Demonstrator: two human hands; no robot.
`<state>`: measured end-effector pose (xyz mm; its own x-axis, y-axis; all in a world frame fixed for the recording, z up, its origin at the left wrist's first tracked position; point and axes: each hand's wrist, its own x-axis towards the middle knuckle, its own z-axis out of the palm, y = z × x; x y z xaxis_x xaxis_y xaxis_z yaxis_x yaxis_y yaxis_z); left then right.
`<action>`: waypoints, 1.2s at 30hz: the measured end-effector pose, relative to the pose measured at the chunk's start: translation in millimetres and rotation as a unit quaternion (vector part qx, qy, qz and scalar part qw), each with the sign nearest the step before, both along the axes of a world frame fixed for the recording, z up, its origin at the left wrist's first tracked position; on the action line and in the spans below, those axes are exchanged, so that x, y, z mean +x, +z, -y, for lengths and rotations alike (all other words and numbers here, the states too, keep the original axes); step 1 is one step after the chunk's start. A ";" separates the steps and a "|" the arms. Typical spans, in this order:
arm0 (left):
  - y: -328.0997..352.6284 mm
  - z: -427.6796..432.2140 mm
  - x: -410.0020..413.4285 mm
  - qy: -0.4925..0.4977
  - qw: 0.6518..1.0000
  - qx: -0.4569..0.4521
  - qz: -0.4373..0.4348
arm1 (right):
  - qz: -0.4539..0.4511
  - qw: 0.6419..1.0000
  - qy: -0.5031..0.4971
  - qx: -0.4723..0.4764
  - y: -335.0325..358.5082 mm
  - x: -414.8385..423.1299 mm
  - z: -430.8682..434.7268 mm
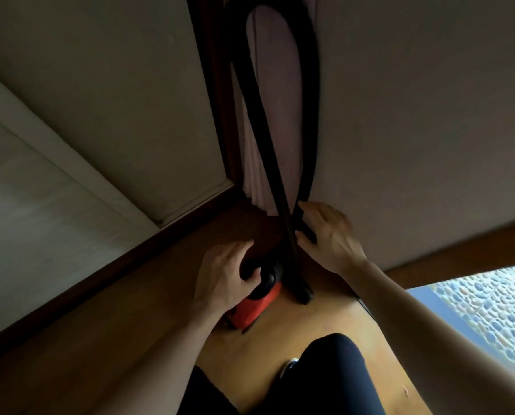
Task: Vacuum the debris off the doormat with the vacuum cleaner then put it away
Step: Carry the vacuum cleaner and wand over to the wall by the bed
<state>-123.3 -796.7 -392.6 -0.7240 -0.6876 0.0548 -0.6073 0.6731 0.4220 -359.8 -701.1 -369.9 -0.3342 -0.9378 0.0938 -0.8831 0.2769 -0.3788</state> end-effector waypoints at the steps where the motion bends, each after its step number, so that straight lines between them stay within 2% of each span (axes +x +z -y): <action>1: -29.4 0.5 -7.2 -0.001 1.000 0.001 0.000 | 0.006 1.000 0.001 -0.012 -27.9 -6.5 4.9; 5: -139.6 2.0 -29.8 0.021 1.000 -0.001 0.016 | 0.028 0.996 -0.015 -0.078 -120.7 -30.2 24.1; 9: -227.4 11.6 -41.5 0.042 0.999 -0.009 0.018 | 0.076 0.987 -0.012 -0.142 -180.3 -50.1 54.9; 13: -285.6 16.0 -42.5 0.041 0.999 0.019 0.017 | 0.084 0.979 -0.015 -0.187 -218.7 -59.3 82.9; 17: -308.3 15.8 -37.9 0.036 0.998 0.046 -0.006 | 0.170 0.954 0.005 -0.248 -232.4 -46.0 104.2; 19: -310.5 17.1 -37.7 0.031 0.998 0.046 -0.019 | 0.236 0.939 -0.006 -0.252 -235.7 -39.3 111.1; 23: -307.1 25.3 -33.6 0.038 0.996 0.081 -0.013 | 0.309 0.918 -0.039 -0.247 -244.5 -27.8 113.0; 27: -309.0 29.7 -36.2 0.056 0.987 0.152 0.004 | 0.323 0.911 -0.015 -0.255 -250.7 -15.9 107.8; 30: -316.7 28.5 -41.6 0.077 0.975 0.210 -0.014 | 0.337 0.904 -0.002 -0.262 -253.7 -5.1 106.5; 36: -321.4 24.7 -46.3 0.071 0.971 0.229 -0.019 | 0.334 0.896 0.003 -0.293 -258.7 9.4 108.9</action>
<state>-169.6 -821.4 -714.0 -0.6233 -0.7391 -0.2557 -0.6585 0.3196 0.6814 -350.4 -810.0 -628.6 -0.4953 -0.7943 0.3518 -0.4063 -0.1462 -0.9020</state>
